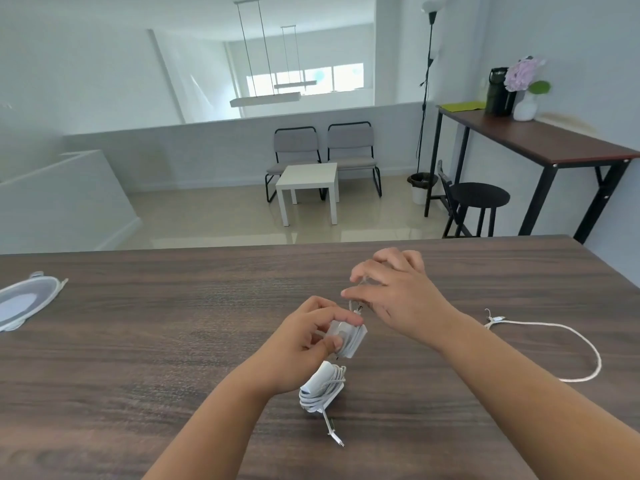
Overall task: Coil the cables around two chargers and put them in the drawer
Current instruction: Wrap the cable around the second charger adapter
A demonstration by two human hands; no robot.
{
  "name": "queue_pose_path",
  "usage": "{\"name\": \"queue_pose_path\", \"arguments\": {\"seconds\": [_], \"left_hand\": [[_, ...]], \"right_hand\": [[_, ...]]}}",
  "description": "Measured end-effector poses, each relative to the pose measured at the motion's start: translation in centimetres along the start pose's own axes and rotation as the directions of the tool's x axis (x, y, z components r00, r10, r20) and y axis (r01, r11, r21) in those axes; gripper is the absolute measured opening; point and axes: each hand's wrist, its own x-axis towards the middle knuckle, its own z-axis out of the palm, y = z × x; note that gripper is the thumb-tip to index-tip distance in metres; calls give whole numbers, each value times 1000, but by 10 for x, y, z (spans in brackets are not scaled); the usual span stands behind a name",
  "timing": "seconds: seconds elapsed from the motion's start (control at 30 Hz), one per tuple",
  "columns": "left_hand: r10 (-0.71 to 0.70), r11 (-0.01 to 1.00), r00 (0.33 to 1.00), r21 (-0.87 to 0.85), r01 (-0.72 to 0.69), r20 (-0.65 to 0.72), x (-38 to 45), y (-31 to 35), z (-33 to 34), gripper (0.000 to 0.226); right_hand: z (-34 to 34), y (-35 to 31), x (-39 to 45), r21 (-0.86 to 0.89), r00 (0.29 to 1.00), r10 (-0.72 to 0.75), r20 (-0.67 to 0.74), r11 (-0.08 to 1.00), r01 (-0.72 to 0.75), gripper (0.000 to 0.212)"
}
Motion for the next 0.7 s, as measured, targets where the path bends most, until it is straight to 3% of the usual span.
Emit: {"name": "queue_pose_path", "arguments": {"seconds": [0.17, 0.27, 0.37, 0.43, 0.53, 0.63, 0.67, 0.7], "left_hand": [[10, 966, 997, -259, -29, -77, -4, 4, 4, 31], [-18, 904, 989, -425, -46, -147, -3, 6, 4, 30], [-90, 844, 949, -530, -90, -303, 2, 3, 4, 33], [-155, 827, 901, -552, -106, -405, 6, 1, 4, 36], [-253, 732, 835, -661, -165, -488, 11, 4, 1, 39], [-264, 643, 820, -726, -243, -508, 12, 9, -6, 38], [-261, 631, 818, -732, -258, -513, 12, 9, -8, 38], [-261, 623, 814, -735, -269, -519, 12, 9, -9, 38]], "right_hand": [[12, -3, -8, 200, 967, 167, 192, 958, -205, 32], [23, -9, -24, 292, 890, 315, 329, 863, -413, 43], [31, -21, -41, 215, 839, 322, 438, 869, -446, 21], [30, -27, -49, 271, 826, 346, 445, 827, -493, 14], [22, -27, -57, 439, 787, 319, 528, 691, -575, 13], [15, -24, -68, 630, 714, 304, 631, 336, -700, 4], [12, -22, -72, 643, 694, 330, 640, 263, -719, 6], [12, -18, -75, 638, 688, 356, 632, 265, -723, 9]]}}
